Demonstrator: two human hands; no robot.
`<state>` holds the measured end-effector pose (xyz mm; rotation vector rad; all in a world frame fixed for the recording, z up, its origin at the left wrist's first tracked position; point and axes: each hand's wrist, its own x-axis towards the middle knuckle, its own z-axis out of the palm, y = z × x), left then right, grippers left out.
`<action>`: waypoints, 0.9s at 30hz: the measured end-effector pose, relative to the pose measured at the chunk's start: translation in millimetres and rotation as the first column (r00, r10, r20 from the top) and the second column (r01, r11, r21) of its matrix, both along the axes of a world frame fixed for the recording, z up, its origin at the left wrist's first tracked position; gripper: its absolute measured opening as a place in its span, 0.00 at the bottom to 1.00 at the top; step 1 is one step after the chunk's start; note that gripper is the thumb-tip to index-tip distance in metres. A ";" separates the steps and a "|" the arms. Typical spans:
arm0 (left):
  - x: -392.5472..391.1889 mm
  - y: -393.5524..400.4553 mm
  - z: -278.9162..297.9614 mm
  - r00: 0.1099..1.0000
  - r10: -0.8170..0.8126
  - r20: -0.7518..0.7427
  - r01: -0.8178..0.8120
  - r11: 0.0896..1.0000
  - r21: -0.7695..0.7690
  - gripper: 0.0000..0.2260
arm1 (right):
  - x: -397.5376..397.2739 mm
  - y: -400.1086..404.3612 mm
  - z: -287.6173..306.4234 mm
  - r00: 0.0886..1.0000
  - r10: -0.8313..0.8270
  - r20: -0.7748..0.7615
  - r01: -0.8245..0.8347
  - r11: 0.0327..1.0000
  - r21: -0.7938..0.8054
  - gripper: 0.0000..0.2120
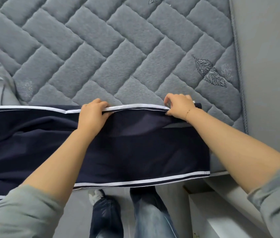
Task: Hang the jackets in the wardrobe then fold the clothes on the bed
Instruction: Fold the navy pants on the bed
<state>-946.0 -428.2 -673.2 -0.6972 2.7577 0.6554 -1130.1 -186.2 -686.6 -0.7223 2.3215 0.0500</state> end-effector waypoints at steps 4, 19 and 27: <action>3.1 4.7 26.4 0.981 0.046 -0.188 -0.039 0.998 0.041 0.05 | 4.8 14.1 16.4 0.971 -0.019 -0.240 -0.005 0.995 -0.102 0.06; 178.5 116.7 20.0 0.950 -0.312 0.024 0.297 0.923 0.245 0.05 | 221.7 160.6 41.9 0.805 -0.429 -0.409 0.321 0.896 -0.308 0.10; 189.5 124.8 -1.7 0.968 -0.228 0.106 0.185 0.931 0.314 0.10 | 253.3 162.2 6.4 0.796 -0.579 -0.176 0.553 0.814 -0.178 0.13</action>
